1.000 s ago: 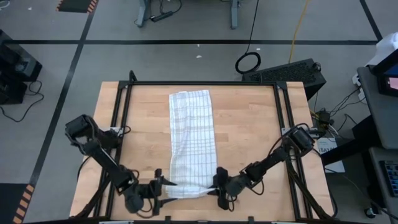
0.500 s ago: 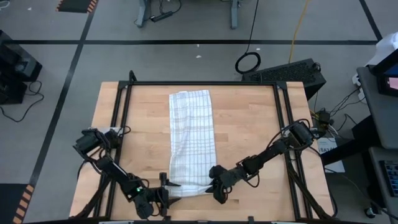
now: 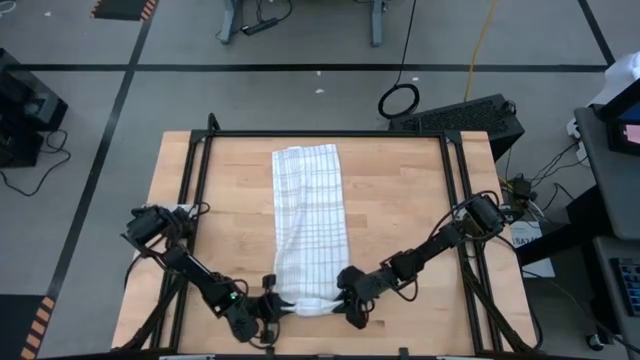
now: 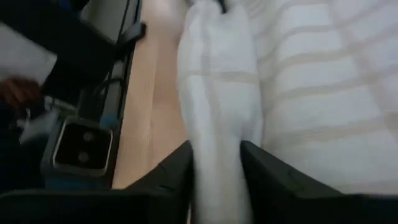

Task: Roll towel
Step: Roll the white towel

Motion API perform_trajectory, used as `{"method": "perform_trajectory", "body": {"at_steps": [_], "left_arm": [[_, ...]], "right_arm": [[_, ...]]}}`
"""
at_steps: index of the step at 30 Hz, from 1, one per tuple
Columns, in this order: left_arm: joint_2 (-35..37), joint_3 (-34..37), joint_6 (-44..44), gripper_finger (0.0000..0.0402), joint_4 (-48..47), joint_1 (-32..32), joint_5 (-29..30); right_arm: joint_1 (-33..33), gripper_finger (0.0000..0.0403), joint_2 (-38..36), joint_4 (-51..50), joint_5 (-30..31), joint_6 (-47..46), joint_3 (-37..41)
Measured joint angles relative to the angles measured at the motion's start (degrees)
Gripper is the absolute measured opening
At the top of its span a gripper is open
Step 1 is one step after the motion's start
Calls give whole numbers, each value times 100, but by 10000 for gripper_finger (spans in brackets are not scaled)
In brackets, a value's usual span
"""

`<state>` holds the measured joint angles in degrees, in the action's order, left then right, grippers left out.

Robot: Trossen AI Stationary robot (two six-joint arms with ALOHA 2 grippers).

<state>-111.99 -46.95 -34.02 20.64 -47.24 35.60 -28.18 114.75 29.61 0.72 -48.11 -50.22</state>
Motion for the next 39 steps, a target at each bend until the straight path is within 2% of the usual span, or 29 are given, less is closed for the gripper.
{"method": "perform_trajectory", "body": {"at_steps": [2, 8, 11, 15, 19, 24, 32, 36, 39], "left_arm": [[4, 25, -218, 25, 26, 104, -157], [183, 41, -1053, 39, 4, 361, -772], [388, 56, -1360, 41, -39, 402, -932], [697, 56, -1850, 42, -93, 465, -964], [898, 183, -2092, 38, -80, 586, -1087], [847, 400, -2450, 32, -62, 786, -1592], [833, 624, -2821, 33, 7, 852, -1764], [833, 623, -2861, 33, 5, 857, -1775], [833, 623, -2869, 33, 5, 857, -1775]], "right_arm": [[-10, 141, -110, -96, -37, 423, 16], [-254, 215, -949, -1302, 284, 1965, 22], [-595, 245, -1307, -1878, 1071, 2646, 22], [-1089, 270, -1427, -1618, 2009, 3730, 13], [-1433, 276, -989, -958, 2641, 4515, 11], [-1506, 263, -297, -91, 3376, 4707, 2], [-1415, 254, 134, 231, 3508, 4606, 2], [-1388, 254, 128, 397, 3789, 4998, 2], [-1355, 254, 130, 409, 3786, 5156, 2]]}}
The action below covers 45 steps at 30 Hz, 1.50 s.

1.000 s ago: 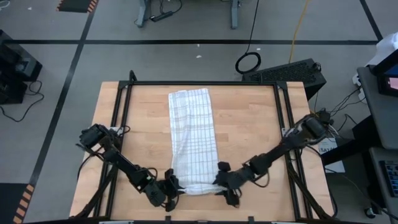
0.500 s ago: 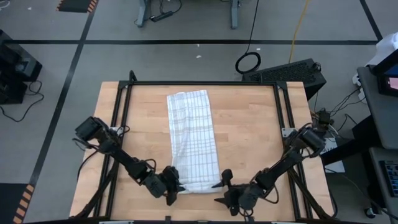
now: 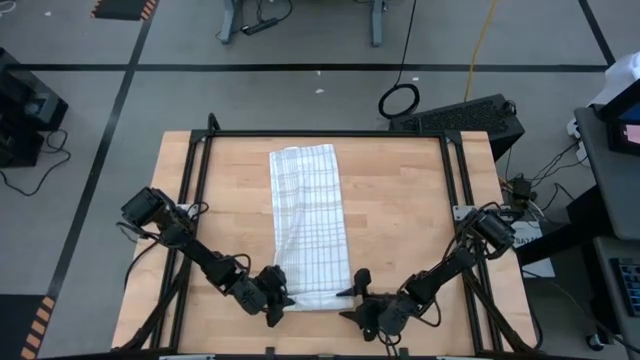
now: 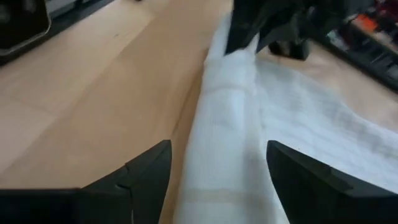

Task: Roll towel
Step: Roll the white towel

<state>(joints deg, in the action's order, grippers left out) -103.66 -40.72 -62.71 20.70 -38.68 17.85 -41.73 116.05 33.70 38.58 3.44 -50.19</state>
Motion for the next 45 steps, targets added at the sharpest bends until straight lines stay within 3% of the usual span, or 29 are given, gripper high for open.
{"method": "perform_trajectory", "body": {"at_steps": [5, 13, 21, 28, 32, 37, 41, 45], "left_arm": [[0, -1, -1, 33, -3, 0, 0], [0, -1, -1, 44, -33, -7, 193], [129, 1, 332, 145, -70, -24, 215], [1096, 5, 1338, 235, -291, -114, -20], [1529, 1, 2512, 260, -410, -432, 899], [1354, 1, 3534, 278, -371, -951, 2084], [875, 1, 4006, 295, -14, -1230, 2675], [363, 1, 4104, 320, 313, -1331, 2834]], "right_arm": [[195, 254, 13, -417, -465, -547, -2], [467, 240, 11, -678, -726, -1584, -13], [730, 127, -11, -761, -1406, -2430, -19], [827, 52, -14, -809, -1501, -3092, -22], [1045, 40, -56, -783, -2132, -3752, -22], [1287, 44, -55, -798, -2826, -4586, -24], [1417, 44, -52, -789, -3090, -4895, -22], [1555, 44, -50, -820, -3367, -5050, -22]]}}
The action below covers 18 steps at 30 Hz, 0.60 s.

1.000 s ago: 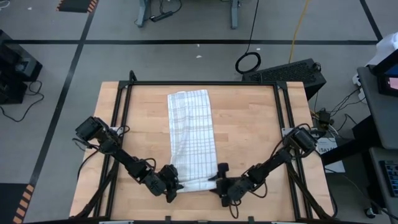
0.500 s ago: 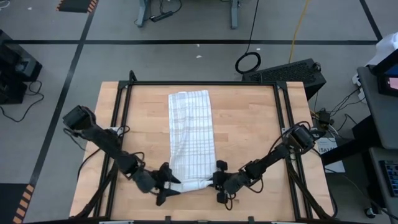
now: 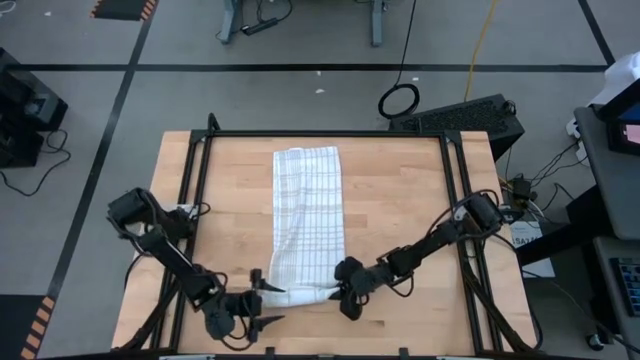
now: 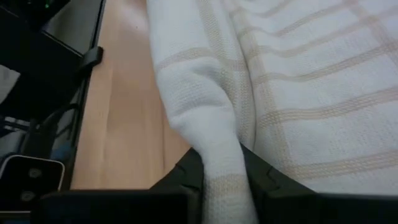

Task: Roll towel
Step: Roll the white towel

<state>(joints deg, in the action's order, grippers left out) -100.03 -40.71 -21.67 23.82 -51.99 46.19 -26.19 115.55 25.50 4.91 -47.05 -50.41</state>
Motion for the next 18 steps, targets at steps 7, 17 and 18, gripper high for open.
{"method": "perform_trajectory", "body": {"at_steps": [7, 17, 18], "left_arm": [[-666, -173, -7, 332, 12, 50, 99], [-792, -190, -788, 193, -541, 535, -267], [-791, -192, -935, 174, -659, 606, -434]], "right_arm": [[114, 45, -2, -5, -296, -159, 2], [152, 45, -26, 19, -627, -134, 13], [152, 45, -26, 17, -641, -106, 15]]}}
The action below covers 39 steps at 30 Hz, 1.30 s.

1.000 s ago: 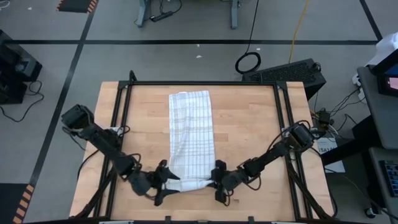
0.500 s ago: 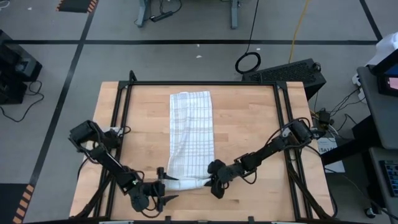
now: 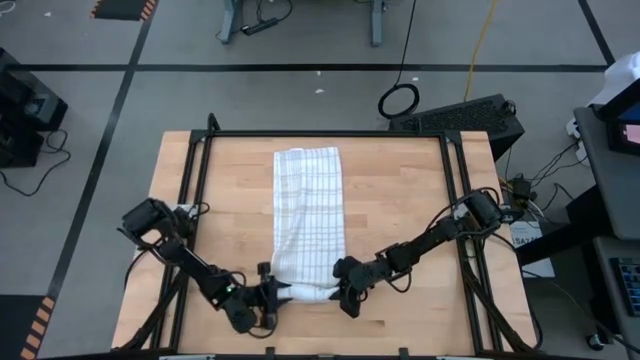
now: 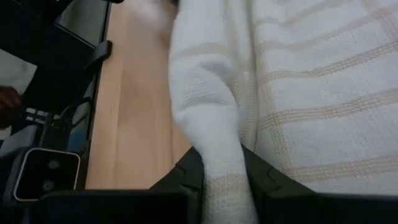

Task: Roll towel
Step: Roll the white towel

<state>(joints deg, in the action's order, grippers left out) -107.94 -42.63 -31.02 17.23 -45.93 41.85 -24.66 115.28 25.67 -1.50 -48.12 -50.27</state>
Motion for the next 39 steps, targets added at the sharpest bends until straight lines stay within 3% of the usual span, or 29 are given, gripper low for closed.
{"method": "perform_trajectory", "body": {"at_steps": [4, 8, 13, 17, 21, 30, 35, 39], "left_arm": [[25, -14, -460, 94, -204, 221, -568], [146, -11, -784, 32, -196, 349, -907], [539, 10, -1273, 32, -302, 545, -1533], [790, 10, -1741, 49, -396, 699, -1845], [859, 120, -2038, 54, -435, 982, -2566], [861, 244, -2112, 38, -279, 1537, -3570], [861, 244, -2215, 47, -258, 1644, -3744], [861, 244, -2290, 49, -239, 1667, -3769]], "right_arm": [[-13, 59, -108, -48, 43, 318, 7], [-100, 104, -411, -384, 89, 1435, 22], [-361, 181, -953, -1042, 303, 2701, 31], [-775, 234, -1143, -1168, 1345, 3564, 29], [-1244, 268, -1011, -637, 2363, 4181, 15], [-1756, 290, -55, 712, 4145, 4782, 10], [-1648, 290, 276, 1239, 4235, 4917, 7], [-1524, 282, 350, 1010, 4106, 4550, 7]]}}
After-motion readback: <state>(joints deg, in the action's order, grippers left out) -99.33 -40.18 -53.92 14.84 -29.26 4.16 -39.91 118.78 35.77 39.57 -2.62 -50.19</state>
